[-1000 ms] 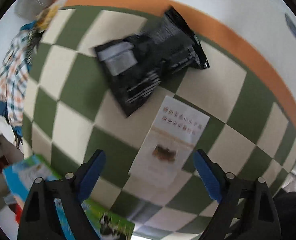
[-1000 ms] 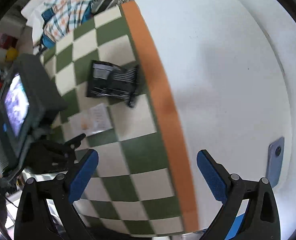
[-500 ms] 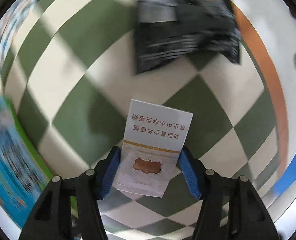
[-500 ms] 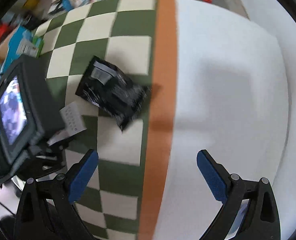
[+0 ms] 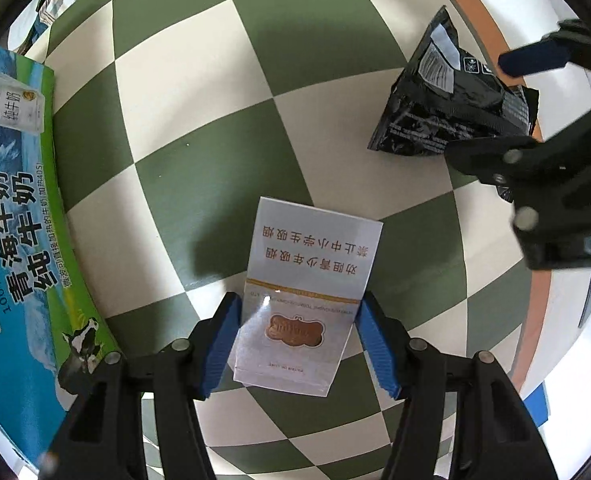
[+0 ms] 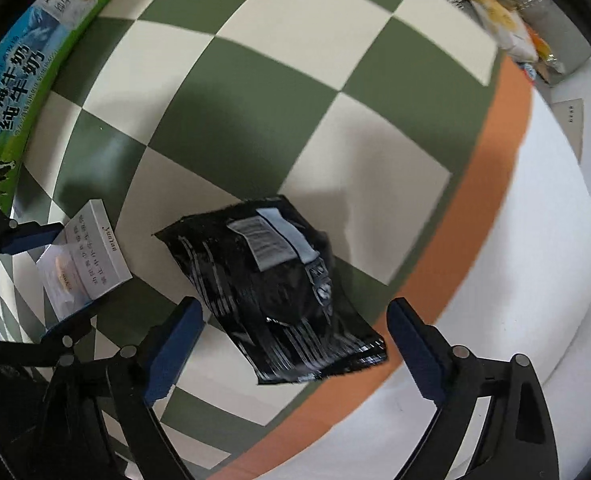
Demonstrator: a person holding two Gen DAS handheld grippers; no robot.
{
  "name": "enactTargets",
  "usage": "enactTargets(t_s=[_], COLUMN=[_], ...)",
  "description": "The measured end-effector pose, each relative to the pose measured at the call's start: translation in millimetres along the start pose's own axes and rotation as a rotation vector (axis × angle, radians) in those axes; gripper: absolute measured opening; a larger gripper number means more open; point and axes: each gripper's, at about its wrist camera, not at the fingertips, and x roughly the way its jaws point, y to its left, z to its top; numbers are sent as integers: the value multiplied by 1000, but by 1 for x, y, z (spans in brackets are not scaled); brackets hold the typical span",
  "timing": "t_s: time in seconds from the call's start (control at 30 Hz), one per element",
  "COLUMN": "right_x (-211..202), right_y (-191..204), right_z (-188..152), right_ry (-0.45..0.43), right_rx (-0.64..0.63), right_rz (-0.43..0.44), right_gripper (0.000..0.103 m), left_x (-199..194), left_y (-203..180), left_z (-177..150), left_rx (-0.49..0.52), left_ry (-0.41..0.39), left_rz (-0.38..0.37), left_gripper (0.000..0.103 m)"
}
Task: Organize soft objects
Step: 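Grasp the white paper packet with the left tool while the right tool grasps the black bag, then carry the white packet and black bag into the cardboard box and release both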
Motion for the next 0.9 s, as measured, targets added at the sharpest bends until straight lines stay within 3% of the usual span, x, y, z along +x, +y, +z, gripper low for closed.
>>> enactTargets(t_s=[0.13, 0.3, 0.4, 0.53, 0.9], right_x=[9, 10, 4, -2, -18], right_y=[-9, -19, -21, -31, -61], right_z=[9, 15, 15, 12, -12], right_ry=[29, 30, 19, 9, -20], right_rx=[30, 60, 83, 139, 385], right_rz=[30, 40, 15, 3, 14], right_gripper=[92, 87, 74, 69, 54], left_x=[-4, -5, -2, -2, -10], left_y=[20, 15, 2, -10, -8], left_z=[4, 3, 1, 0, -7], left_rx=[-2, 0, 15, 26, 4], left_ry=[0, -4, -6, -12, -39], left_rz=[0, 8, 30, 51, 33], left_gripper=[57, 57, 57, 57, 56])
